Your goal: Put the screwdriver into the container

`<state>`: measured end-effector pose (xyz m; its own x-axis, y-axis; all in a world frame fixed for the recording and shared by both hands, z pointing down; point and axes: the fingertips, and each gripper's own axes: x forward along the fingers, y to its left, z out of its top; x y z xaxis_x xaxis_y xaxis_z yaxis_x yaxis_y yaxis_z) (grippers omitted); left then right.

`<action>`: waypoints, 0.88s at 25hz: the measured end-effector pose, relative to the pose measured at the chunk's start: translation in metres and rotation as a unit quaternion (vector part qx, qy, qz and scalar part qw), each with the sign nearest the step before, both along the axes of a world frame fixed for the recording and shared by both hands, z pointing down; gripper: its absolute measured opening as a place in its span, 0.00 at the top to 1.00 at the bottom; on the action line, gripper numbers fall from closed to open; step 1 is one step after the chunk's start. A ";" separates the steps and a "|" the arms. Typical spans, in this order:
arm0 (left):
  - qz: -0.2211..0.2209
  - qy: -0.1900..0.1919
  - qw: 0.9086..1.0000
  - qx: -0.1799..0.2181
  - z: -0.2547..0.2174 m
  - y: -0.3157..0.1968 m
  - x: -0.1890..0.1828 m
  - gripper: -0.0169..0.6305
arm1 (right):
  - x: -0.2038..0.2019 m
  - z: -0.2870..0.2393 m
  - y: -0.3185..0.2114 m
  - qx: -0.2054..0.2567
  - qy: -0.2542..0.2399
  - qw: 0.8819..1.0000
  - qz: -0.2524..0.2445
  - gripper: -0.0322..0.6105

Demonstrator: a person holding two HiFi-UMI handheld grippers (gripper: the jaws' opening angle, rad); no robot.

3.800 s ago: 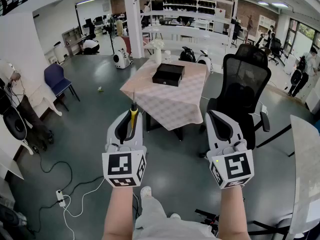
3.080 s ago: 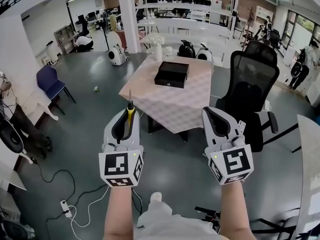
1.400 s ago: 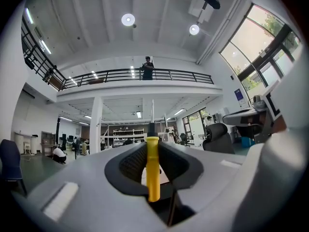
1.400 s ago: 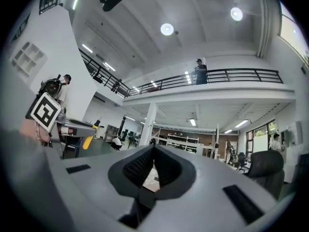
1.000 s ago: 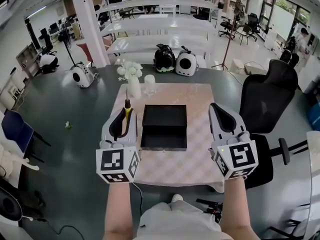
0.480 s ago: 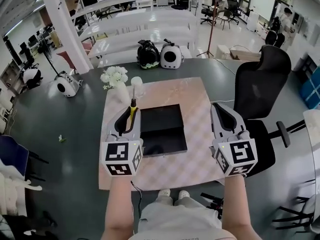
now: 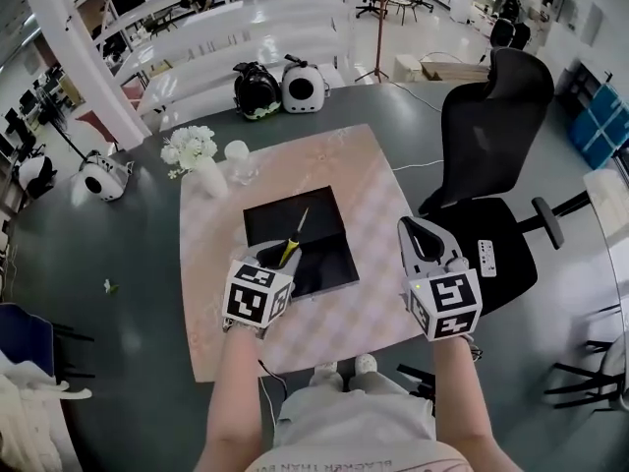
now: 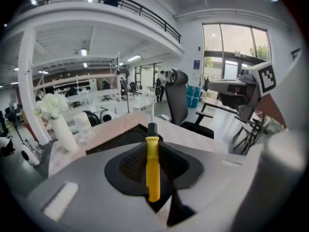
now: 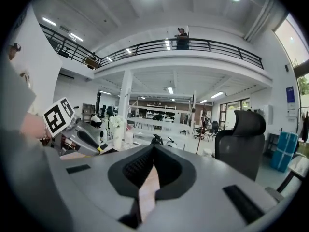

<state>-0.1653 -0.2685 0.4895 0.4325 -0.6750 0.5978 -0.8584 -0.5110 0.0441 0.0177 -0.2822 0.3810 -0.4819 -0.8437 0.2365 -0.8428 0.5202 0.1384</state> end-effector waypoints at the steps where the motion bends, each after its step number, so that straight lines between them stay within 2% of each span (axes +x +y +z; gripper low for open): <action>1: 0.018 -0.006 0.999 -0.030 0.016 0.002 0.005 0.85 | 0.001 0.008 0.000 -0.008 0.002 1.000 0.002 0.94; 4: 0.053 -0.024 0.993 -0.102 0.058 0.007 0.014 0.85 | 0.003 0.027 0.001 -0.029 0.010 1.000 0.004 0.94; 8: 0.068 -0.049 0.981 -0.175 0.101 0.009 0.015 0.85 | 0.007 0.045 0.004 -0.052 0.021 0.998 0.011 0.94; 13: 0.069 -0.086 0.957 -0.268 0.145 0.018 0.011 0.85 | 0.019 0.054 0.003 -0.065 0.027 0.997 0.027 0.94; 18: 0.070 -0.107 0.943 -0.308 0.171 0.018 0.011 0.85 | 0.029 0.055 0.003 -0.068 0.032 0.996 0.038 0.94; 22: 0.065 -0.129 0.937 -0.319 0.183 0.018 0.007 0.84 | 0.035 0.054 0.002 -0.069 0.033 0.996 0.046 0.94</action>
